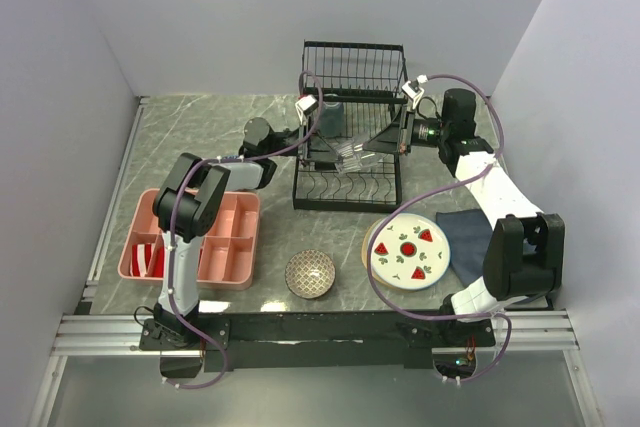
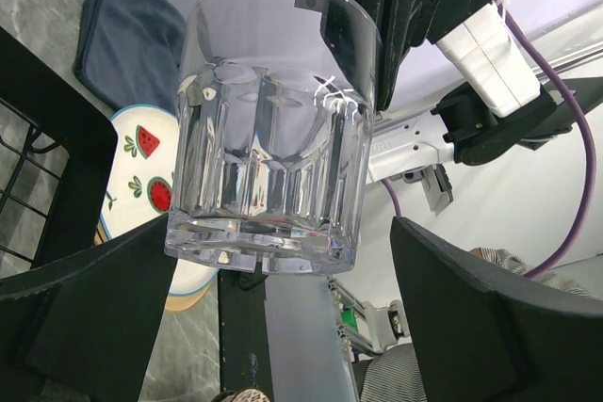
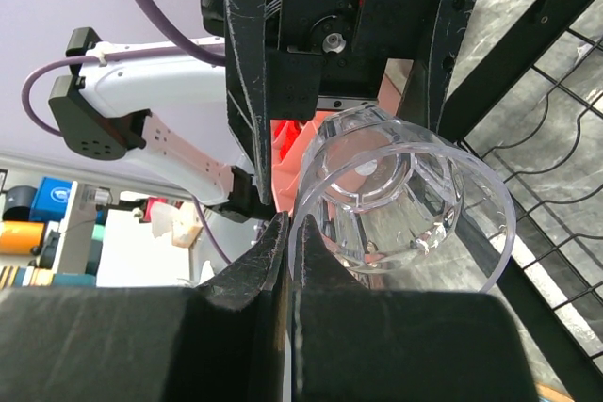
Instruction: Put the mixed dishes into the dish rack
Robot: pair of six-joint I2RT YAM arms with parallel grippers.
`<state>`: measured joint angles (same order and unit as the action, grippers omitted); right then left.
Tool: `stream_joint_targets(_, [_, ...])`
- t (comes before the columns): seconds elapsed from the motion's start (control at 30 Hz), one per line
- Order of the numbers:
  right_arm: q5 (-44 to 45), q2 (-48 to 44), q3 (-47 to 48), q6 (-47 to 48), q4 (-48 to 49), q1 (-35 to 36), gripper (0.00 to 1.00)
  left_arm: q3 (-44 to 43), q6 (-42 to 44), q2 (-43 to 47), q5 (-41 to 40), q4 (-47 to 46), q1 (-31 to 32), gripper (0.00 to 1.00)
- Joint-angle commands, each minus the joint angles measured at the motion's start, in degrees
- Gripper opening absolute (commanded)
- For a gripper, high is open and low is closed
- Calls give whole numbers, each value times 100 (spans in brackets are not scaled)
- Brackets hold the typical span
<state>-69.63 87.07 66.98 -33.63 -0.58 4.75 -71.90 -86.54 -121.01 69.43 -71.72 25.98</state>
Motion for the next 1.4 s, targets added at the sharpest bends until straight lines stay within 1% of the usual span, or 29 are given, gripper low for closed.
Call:
stream_joint_targets(0.0, [-16,-120,-18,-56,313,52,0,-140,-12,34,123,-386,39,98])
stream_joint_targets(0.03, [19,-111,-27,-56,330,52,0,-140,14,51,150,-334,39,96])
stream_joint_targets(0.1, [54,-94,-27,-30,304,43,0,-149,102,86,228,-255,30,89])
stream_joint_targets(0.13, [159,-76,-18,66,261,52,3,-166,137,86,255,-141,39,86])
stream_joint_targets(0.17, [195,-85,-10,154,95,52,7,-184,225,121,273,-71,39,80])
stream_joint_targets(0.23, [151,-41,-36,251,93,43,5,-219,400,148,352,166,39,75])
stream_joint_targets(0.27, [203,-49,-53,277,93,34,6,-245,593,209,378,455,39,69])
stream_joint_targets(0.3, [247,-67,-88,313,58,26,9,-254,682,227,378,579,39,66])
stream_joint_targets(0.33, [309,-84,-89,374,-64,8,16,-246,883,262,405,737,39,65])
stream_joint_targets(0.37, [370,-85,-89,427,-187,-1,21,-228,972,288,405,965,39,64])
stream_joint_targets(0.43, [318,-102,-106,462,-188,-1,21,-211,1243,376,422,1221,30,62])
stream_joint_targets(0.53, [450,-120,-98,620,-381,-36,32,-175,1455,464,396,1450,39,58])
stream_joint_targets(0.57, [476,-128,-89,655,-477,-53,40,-210,1534,490,405,1564,39,57])
stream_joint_targets(0.6, [511,-137,-45,751,-565,-71,44,-245,1648,508,422,1861,30,55])
stream_joint_targets(0.67, [494,-172,25,875,-837,-211,50,-420,2279,605,466,2511,13,53])
stream_joint_targets(0.7, [468,-225,121,997,-943,-290,51,-500,2639,631,449,3584,21,51])
stream_joint_targets(0.73, [467,-251,166,1077,-1231,-360,53,-614,3774,710,388,4387,21,47])
stream_joint_targets(0.8, [328,-339,289,1313,-1488,-738,55,-1184,5211,746,-120,6248,21,48])
stream_joint_targets(0.83, [292,-374,315,1419,-1820,-878,56,-1343,6236,746,-340,7372,39,47])
stream_joint_targets(0.87, [309,-357,472,1612,-2154,-1080,56,-1649,6629,720,-516,7879,56,48])
stream_joint_targets(0.9, [353,-340,526,2023,-2444,-1169,57,-1835,6920,667,-892,8258,57,49])
stream_joint_targets(0.93, [388,-374,509,2166,-2682,-1239,57,-2089,7288,597,-1018,8776,65,50])
stream_joint_targets(1.0, [458,-567,351,2394,-2728,-1362,58,-2170,7598,622,-1499,8973,92,49])
stream_joint_targets(1.03, [493,-612,316,2457,-2815,-1354,59,-2284,7982,657,-1685,9139,127,48])
stream_joint_targets(1.07, [494,-647,194,2466,-2807,-1354,59,-2328,8152,675,-1870,9385,197,48])
stream_joint_targets(1.13, [459,-787,9,2221,-2545,-1354,59,-2425,8546,736,-2334,9597,276,48])
stream_joint_targets(1.23, [459,-954,-281,2027,-2307,-1354,59,-2443,9057,816,-2696,9888,460,49])
stream_joint_targets(1.33, [432,-1016,-405,1965,-2236,-1354,59,-2312,9260,886,-2820,9993,627,49])
stream_joint_targets(1.37, [432,-1016,-388,1974,-2236,-1354,60,-2302,9322,904,-2995,10028,732,49])
